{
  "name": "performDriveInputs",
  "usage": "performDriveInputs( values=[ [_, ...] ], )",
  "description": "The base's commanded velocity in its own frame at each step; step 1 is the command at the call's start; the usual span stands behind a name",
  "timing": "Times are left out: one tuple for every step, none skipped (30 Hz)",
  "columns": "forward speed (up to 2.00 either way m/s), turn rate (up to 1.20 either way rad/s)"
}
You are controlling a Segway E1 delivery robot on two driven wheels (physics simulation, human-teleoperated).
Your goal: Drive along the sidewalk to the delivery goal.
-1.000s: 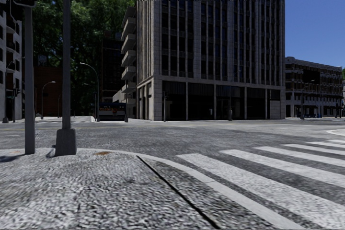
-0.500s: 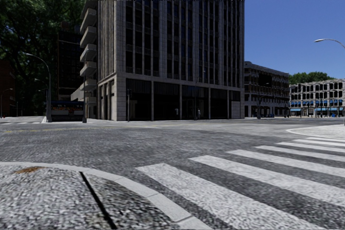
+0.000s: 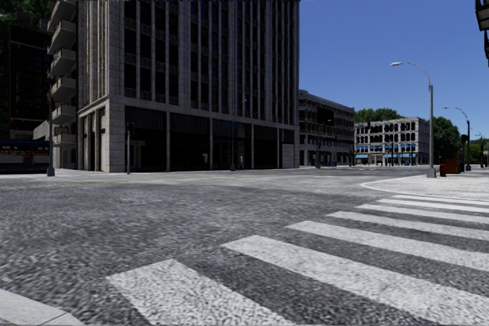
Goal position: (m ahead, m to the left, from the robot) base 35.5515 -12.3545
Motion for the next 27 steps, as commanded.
performDriveInputs(
  values=[
    [1.63,-0.66],
    [1.59,-0.70],
    [1.57,-0.72],
    [1.57,-0.72],
    [1.57,-0.72],
    [1.57,-0.72],
    [1.57,-0.72],
    [1.57,-0.72],
    [1.57,-0.72],
    [1.57,-0.72],
    [1.57,-0.72],
    [1.57,-0.72],
    [1.57,-0.72],
    [1.57,-0.72],
    [1.57,-0.72],
    [1.57,-0.72],
    [1.57,-0.72],
    [1.57,-0.72],
    [1.57,-0.72],
    [1.57,-0.71],
    [1.57,-0.71],
    [1.57,-0.70],
    [1.57,-0.70],
    [1.57,-0.70],
    [1.57,-0.70],
    [1.57,-0.70],
    [1.57,-0.70]
  ],
)
